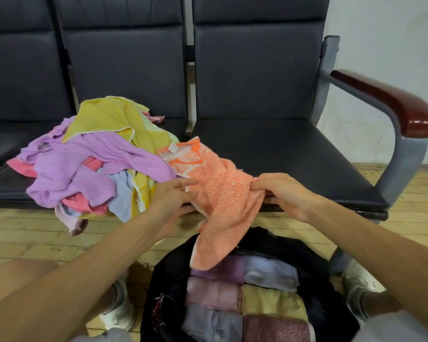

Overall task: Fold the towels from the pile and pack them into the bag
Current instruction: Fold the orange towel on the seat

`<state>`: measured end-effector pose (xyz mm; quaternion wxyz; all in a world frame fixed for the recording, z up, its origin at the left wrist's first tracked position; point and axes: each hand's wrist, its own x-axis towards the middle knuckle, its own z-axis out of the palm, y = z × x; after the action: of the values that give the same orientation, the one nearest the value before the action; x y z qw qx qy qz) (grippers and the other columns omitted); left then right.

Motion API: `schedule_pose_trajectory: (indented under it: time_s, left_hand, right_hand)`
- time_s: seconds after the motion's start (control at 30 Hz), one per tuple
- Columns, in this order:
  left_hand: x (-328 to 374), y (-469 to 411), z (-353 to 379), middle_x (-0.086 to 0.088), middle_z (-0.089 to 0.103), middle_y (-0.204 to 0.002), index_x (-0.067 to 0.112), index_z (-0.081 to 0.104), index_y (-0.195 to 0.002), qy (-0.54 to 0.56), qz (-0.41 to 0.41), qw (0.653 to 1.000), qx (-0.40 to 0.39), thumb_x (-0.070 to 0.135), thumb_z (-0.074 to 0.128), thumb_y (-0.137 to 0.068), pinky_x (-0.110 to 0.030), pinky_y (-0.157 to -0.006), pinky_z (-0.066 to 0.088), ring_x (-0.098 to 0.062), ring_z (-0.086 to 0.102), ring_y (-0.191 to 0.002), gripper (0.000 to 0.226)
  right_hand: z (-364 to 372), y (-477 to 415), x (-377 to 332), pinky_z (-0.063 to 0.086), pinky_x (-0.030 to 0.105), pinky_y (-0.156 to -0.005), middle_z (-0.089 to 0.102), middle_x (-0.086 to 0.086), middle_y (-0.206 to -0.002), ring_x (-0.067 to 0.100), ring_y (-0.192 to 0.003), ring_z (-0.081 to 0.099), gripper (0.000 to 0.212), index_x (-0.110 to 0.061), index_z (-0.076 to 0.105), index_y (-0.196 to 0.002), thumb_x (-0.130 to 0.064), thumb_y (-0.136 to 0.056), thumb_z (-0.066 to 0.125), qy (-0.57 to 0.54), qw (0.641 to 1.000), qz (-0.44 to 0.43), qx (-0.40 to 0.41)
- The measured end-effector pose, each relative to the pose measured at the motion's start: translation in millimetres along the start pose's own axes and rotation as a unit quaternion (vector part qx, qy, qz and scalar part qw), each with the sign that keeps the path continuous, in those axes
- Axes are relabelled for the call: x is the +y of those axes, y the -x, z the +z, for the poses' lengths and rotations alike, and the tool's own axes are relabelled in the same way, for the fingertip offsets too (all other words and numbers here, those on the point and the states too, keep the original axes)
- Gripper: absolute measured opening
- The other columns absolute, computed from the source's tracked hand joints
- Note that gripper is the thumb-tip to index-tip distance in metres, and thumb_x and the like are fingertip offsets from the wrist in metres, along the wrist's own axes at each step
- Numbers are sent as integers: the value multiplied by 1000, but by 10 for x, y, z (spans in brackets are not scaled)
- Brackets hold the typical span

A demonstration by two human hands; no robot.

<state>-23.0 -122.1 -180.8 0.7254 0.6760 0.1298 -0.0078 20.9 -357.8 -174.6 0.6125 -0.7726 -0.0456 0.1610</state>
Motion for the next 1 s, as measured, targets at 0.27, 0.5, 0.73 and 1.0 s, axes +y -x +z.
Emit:
schedule_pose_trajectory:
  time_s: [0.27, 0.5, 0.73, 1.0]
  left_hand:
    - [87, -81, -172, -11, 57, -85, 9, 65, -90, -54, 13, 997, 56, -7, 38, -96, -33, -66, 43, -23, 51, -77, 32]
    - [61, -41, -105, -12, 65, -92, 0, 60, -104, -84, -78, 993, -27, -3, 47, -97, -29, -66, 48, -20, 60, -79, 16]
    - [-121, -7, -149, -3, 62, -76, 14, 62, -89, -96, -184, 972, -114, 7, 43, -97, -30, -63, 47, -16, 57, -63, 22]
    - [-190, 12, 30, -14, 71, -96, 0, 66, -110, -81, -127, 985, -89, 6, 42, -98, -27, -62, 53, -19, 67, -74, 27]
  right_hand:
    - [-428, 33, -12, 51, 29, -69, 65, 6, -89, 17, -82, 64, 12, -10, 61, -78, -7, -81, 72, 0, 999, 32, -29]
    - [-555, 90, 90, 55, 36, -85, 71, 6, -109, 22, -101, 68, 33, -12, 71, -105, -18, -74, 83, 118, 987, 99, -54]
    - [-388, 116, 78, 52, 39, -96, 72, 2, -112, 19, -104, 69, 31, -15, 70, -113, -29, -86, 72, 126, 978, 124, -109]
    - [-266, 68, 13, 54, 36, -85, 68, 8, -98, 22, -91, 67, 21, 0, 68, -101, 4, -85, 54, -52, 995, 45, -67]
